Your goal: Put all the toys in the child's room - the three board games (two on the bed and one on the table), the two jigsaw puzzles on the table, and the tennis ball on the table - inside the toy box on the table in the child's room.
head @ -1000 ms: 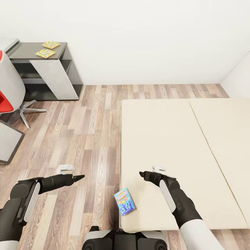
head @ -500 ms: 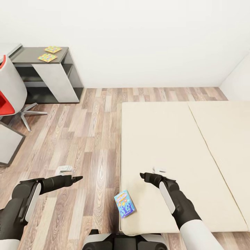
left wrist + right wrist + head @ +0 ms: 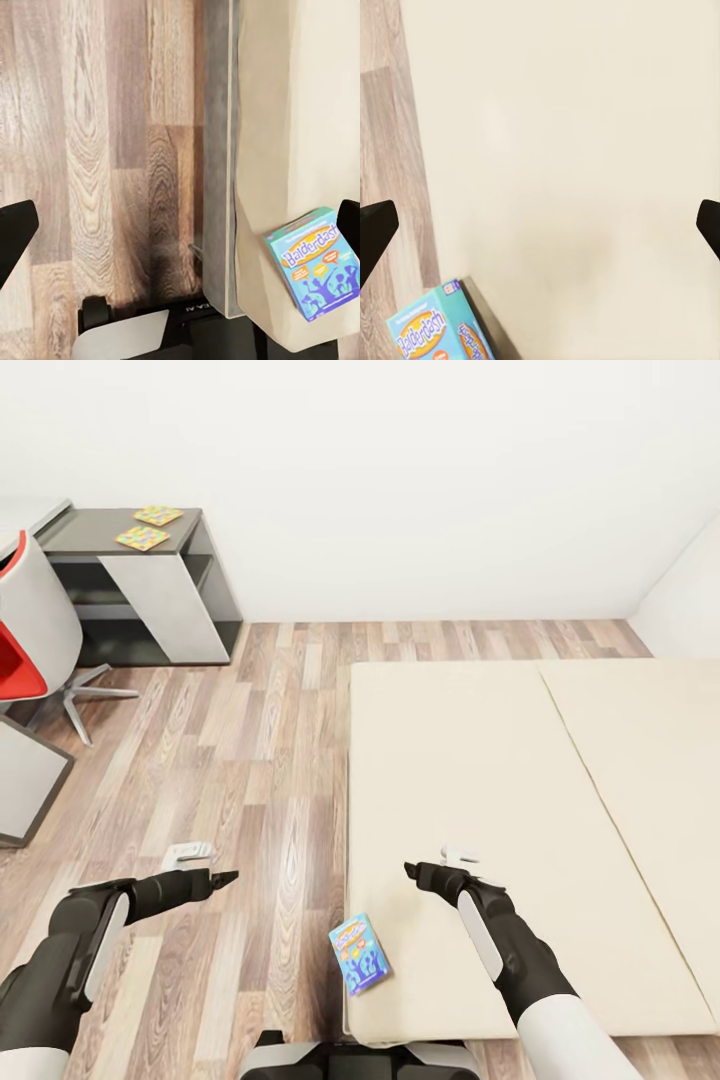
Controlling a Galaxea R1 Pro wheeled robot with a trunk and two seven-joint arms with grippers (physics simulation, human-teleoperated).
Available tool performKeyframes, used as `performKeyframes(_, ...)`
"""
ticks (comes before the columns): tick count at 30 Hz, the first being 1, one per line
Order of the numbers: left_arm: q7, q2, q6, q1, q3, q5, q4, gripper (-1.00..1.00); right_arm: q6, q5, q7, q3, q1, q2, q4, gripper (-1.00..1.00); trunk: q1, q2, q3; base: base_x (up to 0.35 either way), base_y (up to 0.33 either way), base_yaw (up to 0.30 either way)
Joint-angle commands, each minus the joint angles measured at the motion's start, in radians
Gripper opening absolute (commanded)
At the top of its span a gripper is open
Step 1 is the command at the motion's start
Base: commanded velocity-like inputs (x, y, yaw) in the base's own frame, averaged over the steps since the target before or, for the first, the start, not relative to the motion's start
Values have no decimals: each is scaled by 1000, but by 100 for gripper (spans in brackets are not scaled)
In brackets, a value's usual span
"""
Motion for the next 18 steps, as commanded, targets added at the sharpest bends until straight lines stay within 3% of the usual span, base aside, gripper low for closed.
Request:
performKeyframes(1, 0, -1, 7, 0, 1, 2, 0, 100, 3, -4, -2, 0, 0, 0, -1, 100, 1, -2, 0, 0, 0, 0)
performKeyframes(18, 9, -3, 4, 0, 2, 1, 1, 100, -4, -4, -3, 0, 0, 0, 1, 100, 1, -2, 29, 0, 0, 0)
